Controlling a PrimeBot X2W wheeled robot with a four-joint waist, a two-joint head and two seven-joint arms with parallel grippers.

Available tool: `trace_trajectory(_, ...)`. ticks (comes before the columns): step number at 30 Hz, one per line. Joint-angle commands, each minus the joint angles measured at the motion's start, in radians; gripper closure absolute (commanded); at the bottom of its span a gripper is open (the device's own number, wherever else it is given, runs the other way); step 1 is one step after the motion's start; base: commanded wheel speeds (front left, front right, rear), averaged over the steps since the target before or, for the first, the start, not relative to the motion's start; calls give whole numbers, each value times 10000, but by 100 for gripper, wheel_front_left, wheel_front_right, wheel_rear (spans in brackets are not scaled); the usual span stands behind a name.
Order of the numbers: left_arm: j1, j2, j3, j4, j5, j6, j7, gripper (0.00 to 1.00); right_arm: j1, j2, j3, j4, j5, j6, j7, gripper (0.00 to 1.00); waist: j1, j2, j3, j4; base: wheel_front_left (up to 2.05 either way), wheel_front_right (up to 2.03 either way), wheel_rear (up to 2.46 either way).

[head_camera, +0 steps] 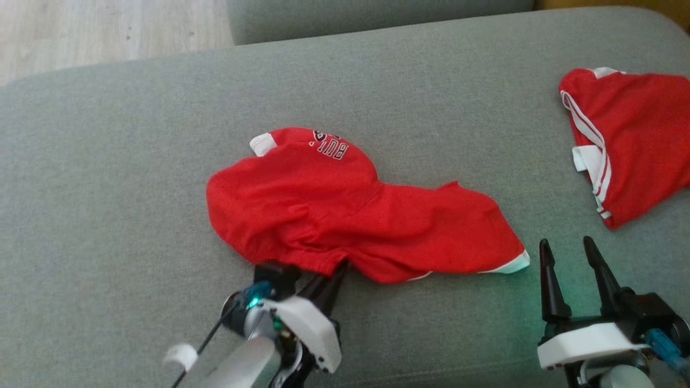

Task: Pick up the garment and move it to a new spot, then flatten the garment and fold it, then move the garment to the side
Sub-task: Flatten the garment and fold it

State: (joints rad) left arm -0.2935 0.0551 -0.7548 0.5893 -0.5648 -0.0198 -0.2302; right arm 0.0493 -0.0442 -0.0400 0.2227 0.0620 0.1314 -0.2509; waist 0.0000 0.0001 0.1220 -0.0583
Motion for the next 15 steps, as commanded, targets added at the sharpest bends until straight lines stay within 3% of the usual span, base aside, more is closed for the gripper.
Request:
trace_trajectory(1,-534,164,202,-635,-65,-180,314,100,-295,-60,181,-277,73,-7,-109,0,0,-1,-108,73,0,0,0)
trace_trajectory(6,-320,1279,216,-2728,-794,-522,2386,100,-124,-60,140,-267,185,-7,-109,0,0,-1,-291,225,0,0,0)
trace_trajectory(11,-21,3006,563,-6009,-1706,-443,4790,100,19,-60,153,-270,301,-7,-109,0,0,-1,-377,394,0,0,0)
trace_trajectory(12,-21,3006,563,-6009,-1706,-443,4790,100,19,-60,153,-270,301,-7,-109,0,0,-1,-377,394,0,0,0)
trace_trajectory(15,158,3781,810,-7995,-2668,-383,6137,100,-15,-60,186,-252,355,-7,-109,0,0,-1,-367,432,0,0,0)
